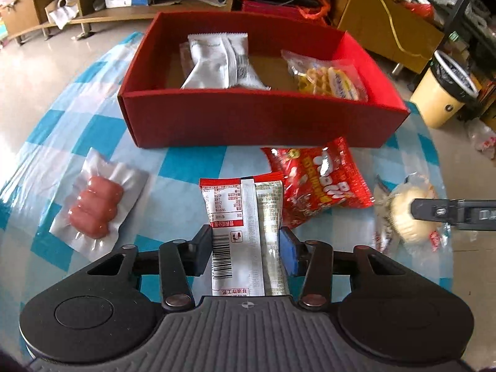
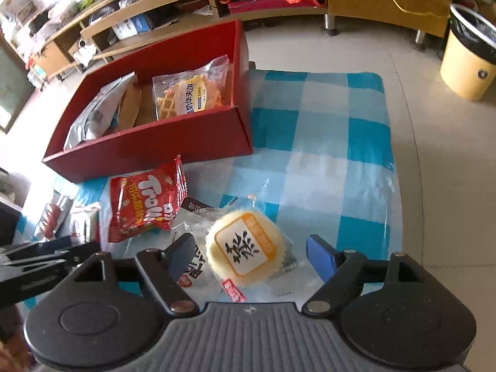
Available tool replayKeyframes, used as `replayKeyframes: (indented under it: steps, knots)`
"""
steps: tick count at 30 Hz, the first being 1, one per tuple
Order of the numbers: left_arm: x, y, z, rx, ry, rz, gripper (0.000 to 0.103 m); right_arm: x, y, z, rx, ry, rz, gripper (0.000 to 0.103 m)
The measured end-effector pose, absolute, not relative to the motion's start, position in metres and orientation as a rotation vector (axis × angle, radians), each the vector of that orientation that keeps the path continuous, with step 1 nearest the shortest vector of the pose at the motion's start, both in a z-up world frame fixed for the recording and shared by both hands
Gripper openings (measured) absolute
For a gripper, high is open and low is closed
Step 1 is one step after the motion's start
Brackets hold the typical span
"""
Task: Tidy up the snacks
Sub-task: 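Grasp the white-red wafer strip pack with the left gripper while the right gripper grasps the wrapped bun, then carry the wafer strip pack and bun over the red box with both grippers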
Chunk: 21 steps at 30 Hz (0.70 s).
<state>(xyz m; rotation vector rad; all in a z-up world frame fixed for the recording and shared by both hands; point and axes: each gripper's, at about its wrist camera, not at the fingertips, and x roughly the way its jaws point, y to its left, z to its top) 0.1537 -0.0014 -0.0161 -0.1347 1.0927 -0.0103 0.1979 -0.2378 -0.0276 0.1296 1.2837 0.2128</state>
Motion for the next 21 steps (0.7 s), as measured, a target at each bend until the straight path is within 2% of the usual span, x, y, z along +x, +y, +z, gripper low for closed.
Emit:
replayKeyframes:
  steps: [5, 7, 8, 9, 12, 21]
  knots:
    - [0.152, -0.002, -0.017, -0.133, 1.104, -0.035, 0.054, 0.201, -0.221, -0.049, -0.010, 1.339, 0.271, 0.081]
    - [0.153, -0.001, -0.021, -0.132, 1.119, -0.037, 0.054, 0.201, -0.224, -0.052, 0.016, 1.327, 0.272, 0.082]
    - [0.154, -0.001, -0.022, -0.135, 1.127, -0.037, 0.054, 0.202, -0.227, -0.050, 0.035, 1.326, 0.260, 0.079]
    - [0.155, 0.000, -0.024, -0.141, 1.133, -0.037, 0.054, 0.203, -0.229, -0.049, 0.045, 1.326, 0.253, 0.067]
    - [0.158, 0.002, -0.024, -0.173, 1.138, -0.045, 0.054, 0.199, -0.234, -0.044, 0.077, 1.325, 0.250, 0.060]
    - [0.155, 0.008, -0.010, -0.206, 1.102, -0.048, 0.054, 0.186, -0.251, -0.018, 0.168, 1.251, 0.238, 0.058]
